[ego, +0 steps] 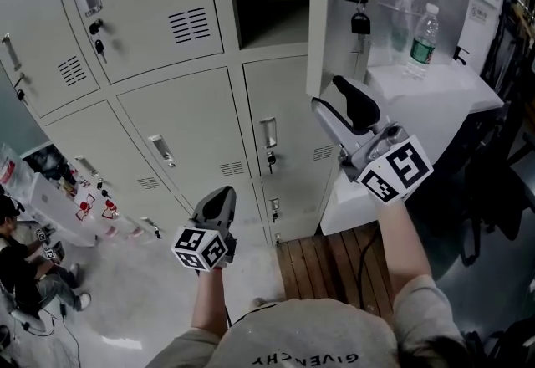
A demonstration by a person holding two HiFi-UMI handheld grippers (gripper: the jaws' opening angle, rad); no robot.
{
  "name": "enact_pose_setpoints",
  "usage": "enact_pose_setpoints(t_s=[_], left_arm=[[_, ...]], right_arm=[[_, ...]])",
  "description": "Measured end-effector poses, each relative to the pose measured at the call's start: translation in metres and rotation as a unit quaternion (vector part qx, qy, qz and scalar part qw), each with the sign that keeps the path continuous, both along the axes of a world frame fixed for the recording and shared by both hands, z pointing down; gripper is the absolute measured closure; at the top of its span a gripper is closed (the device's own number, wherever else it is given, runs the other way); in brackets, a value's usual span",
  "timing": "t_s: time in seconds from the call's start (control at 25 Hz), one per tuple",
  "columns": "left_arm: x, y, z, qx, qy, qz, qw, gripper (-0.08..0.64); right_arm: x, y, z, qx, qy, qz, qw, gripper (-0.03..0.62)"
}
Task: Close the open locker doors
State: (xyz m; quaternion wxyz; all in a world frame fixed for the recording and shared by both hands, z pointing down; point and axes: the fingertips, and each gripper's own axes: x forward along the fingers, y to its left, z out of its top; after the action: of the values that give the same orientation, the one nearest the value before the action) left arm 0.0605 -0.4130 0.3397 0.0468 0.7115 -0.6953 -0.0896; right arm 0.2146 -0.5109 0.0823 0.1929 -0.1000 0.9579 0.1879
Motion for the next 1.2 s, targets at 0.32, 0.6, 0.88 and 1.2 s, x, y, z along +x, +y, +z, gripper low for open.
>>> enact_pose_setpoints(t_s=[0.32, 0.6, 0.88, 1.2], left_arm=[[-0.056, 0.026, -0.002, 0.004, -0.001, -0.026, 0.9997, 0.563], [-0.103, 0.047, -0.004, 0.009, -0.006, -0.044, 0.999, 0.563], [-0.14, 0.068, -0.001, 0.012, -0.002, -0.065, 0.9978, 0.563], [-0.151, 0.074, 0.006, 0.01, 0.006, -0.069, 0.9975, 0.563]], right_arm=[[-0.066, -0.002, 0.002, 0.026, 0.021, 0.007, 0.999, 0.391], [-0.115, -0.008, -0.009, 0.024, 0.012, 0.008, 1.0, 0.391], [-0.153, -0.027, -0.013, 0.009, 0.019, 0.027, 0.999, 0.391], [-0.168, -0.043, -0.017, -0.015, 0.038, 0.066, 0.997, 0.391]])
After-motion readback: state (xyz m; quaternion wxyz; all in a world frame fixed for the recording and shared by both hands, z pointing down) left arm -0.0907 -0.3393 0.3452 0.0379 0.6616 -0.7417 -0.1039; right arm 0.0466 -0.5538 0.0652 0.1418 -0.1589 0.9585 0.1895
